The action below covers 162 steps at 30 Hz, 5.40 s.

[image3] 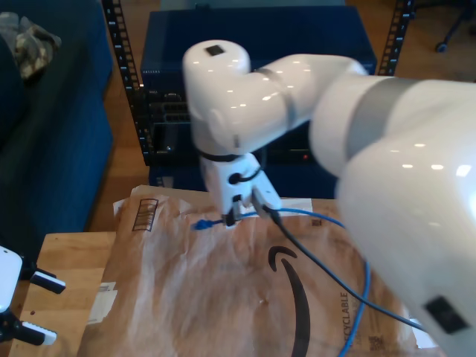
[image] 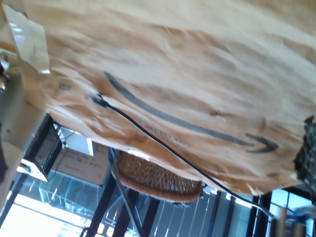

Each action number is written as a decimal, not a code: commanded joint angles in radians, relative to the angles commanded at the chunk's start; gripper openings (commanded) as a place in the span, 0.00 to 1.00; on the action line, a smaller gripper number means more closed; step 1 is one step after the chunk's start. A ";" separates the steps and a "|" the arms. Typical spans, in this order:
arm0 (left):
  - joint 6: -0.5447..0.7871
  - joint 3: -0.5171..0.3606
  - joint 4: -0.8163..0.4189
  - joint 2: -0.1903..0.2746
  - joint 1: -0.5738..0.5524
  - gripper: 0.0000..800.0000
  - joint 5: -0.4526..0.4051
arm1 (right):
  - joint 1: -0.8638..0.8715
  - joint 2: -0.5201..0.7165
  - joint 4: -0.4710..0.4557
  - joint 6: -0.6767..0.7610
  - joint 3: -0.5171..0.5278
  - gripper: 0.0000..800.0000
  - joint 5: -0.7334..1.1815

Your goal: Grab the cable and plug it in

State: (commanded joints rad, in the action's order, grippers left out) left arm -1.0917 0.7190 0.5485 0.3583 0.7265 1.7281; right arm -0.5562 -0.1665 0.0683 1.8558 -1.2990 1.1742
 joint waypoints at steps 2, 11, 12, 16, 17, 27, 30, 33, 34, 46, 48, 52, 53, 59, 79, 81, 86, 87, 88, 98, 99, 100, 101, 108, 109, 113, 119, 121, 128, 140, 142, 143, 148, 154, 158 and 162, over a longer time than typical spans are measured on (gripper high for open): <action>0.000 -0.002 0.032 0.000 0.000 1.00 0.003 | 0.026 0.049 0.029 -0.002 0.040 0.00 0.005; 0.002 -0.005 0.135 -0.018 0.000 1.00 0.063 | 0.061 0.201 0.192 -0.003 0.192 0.00 0.011; 0.002 -0.005 0.137 -0.018 0.000 1.00 0.063 | 0.061 0.210 0.204 -0.003 0.199 0.00 0.012; 0.003 -0.009 0.176 -0.021 0.000 1.00 0.071 | 0.061 0.215 0.247 -0.003 0.206 0.00 0.017; 0.005 -0.008 0.190 -0.021 0.000 1.00 0.081 | 0.061 0.215 0.261 -0.003 0.204 0.00 0.023; 0.018 0.000 0.272 -0.048 -0.026 1.00 0.109 | 0.058 0.264 0.416 -0.002 0.227 0.00 0.058; 0.017 0.021 0.292 -0.048 -0.057 1.00 0.110 | 0.054 0.270 0.420 0.003 0.224 0.00 0.058; 0.014 0.031 0.341 -0.048 -0.086 1.00 0.107 | 0.052 0.276 0.465 0.028 0.224 0.00 0.060; 0.012 0.032 0.353 -0.048 -0.100 1.00 0.104 | 0.051 0.278 0.474 0.028 0.222 0.00 0.058; 0.005 0.060 0.433 -0.058 -0.146 0.94 0.064 | 0.009 0.278 0.519 0.066 0.199 0.00 0.055; 0.003 0.061 0.433 -0.057 -0.160 0.91 0.054 | 0.003 0.272 0.520 0.083 0.186 0.00 0.057; -0.014 0.060 0.433 -0.057 -0.166 0.85 0.043 | -0.011 0.261 0.520 0.089 0.157 0.00 0.055; -0.014 0.060 0.433 -0.057 -0.166 0.84 0.043 | -0.012 0.253 0.520 0.089 0.149 0.00 0.055; -0.012 0.058 0.437 -0.057 -0.187 0.81 0.043 | -0.015 0.221 0.520 0.091 0.127 0.00 0.052; -0.012 0.054 0.437 -0.049 -0.213 0.66 0.041 | -0.015 0.209 0.520 0.092 0.110 0.00 0.048; -0.012 0.052 0.437 -0.052 -0.213 0.64 0.040 | -0.015 0.210 0.520 0.092 0.112 0.00 0.048; -0.012 0.052 0.436 -0.052 -0.213 0.58 0.040 | -0.014 0.212 0.520 0.092 0.112 0.00 0.048; -0.012 0.052 0.436 -0.052 -0.213 0.58 0.040 | -0.014 0.212 0.519 0.092 0.112 0.00 0.048; -0.012 0.052 0.436 -0.049 -0.213 0.57 0.040 | -0.014 0.213 0.520 0.092 0.112 0.00 0.048; -0.012 0.054 0.434 -0.049 -0.212 0.46 0.025 | -0.014 0.216 0.519 0.094 0.114 0.00 0.048; -0.012 0.054 0.434 -0.049 -0.212 0.46 0.025 | -0.014 0.216 0.519 0.094 0.114 0.00 0.048; -0.012 0.054 0.434 -0.049 -0.210 0.44 0.025 | -0.014 0.216 0.519 0.094 0.114 0.00 0.048; -0.011 0.054 0.434 -0.049 -0.210 0.42 0.025 | -0.014 0.216 0.519 0.094 0.114 0.00 0.048; -0.009 0.052 0.434 -0.052 -0.212 0.34 0.020 | -0.015 0.216 0.519 0.094 0.114 0.00 0.048; -0.011 0.052 0.434 -0.052 -0.212 0.31 0.018 | -0.015 0.216 0.519 0.094 0.114 0.00 0.048; -0.009 0.054 0.433 -0.052 -0.212 0.20 0.017 | -0.015 0.216 0.519 0.092 0.114 0.00 0.048; -0.011 0.052 0.433 -0.054 -0.213 0.08 0.020 | -0.015 0.213 0.519 0.091 0.114 0.00 0.048; -0.011 0.052 0.434 -0.057 -0.213 0.05 0.020 | -0.015 0.212 0.519 0.089 0.114 0.01 0.048; -0.074 0.055 0.436 -0.083 -0.232 0.00 0.037 | -0.020 0.219 0.517 0.083 0.107 0.85 0.044; -0.419 0.144 0.546 -0.153 -0.296 0.00 0.209 | -0.006 0.486 0.362 0.029 0.126 0.99 -0.126; -0.450 0.183 0.611 -0.212 -0.295 0.00 0.288 | -0.008 0.551 0.361 0.028 0.150 0.99 -0.155; -0.457 0.199 0.635 -0.253 -0.293 0.00 0.334 | -0.008 0.583 0.362 0.026 0.167 0.99 -0.167; -0.457 0.255 0.729 -0.361 -0.285 0.00 0.454 | -0.015 0.689 0.365 -0.049 0.227 0.99 -0.276; -0.463 0.262 0.847 -0.456 -0.241 0.00 0.568 | -0.046 0.727 0.370 -0.123 0.295 0.99 -0.354; -0.514 0.258 0.850 -0.457 -0.241 0.00 0.572 | -0.186 0.764 0.367 -0.173 0.430 0.99 -0.615; -0.551 0.255 0.850 -0.456 -0.239 0.00 0.577 | -0.252 0.764 0.365 -0.227 0.477 0.99 -0.723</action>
State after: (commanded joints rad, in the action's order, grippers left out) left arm -1.6425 0.9737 1.3986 -0.0974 0.4872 2.3050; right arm -0.8078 0.5976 0.4335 1.6287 -0.8218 0.4515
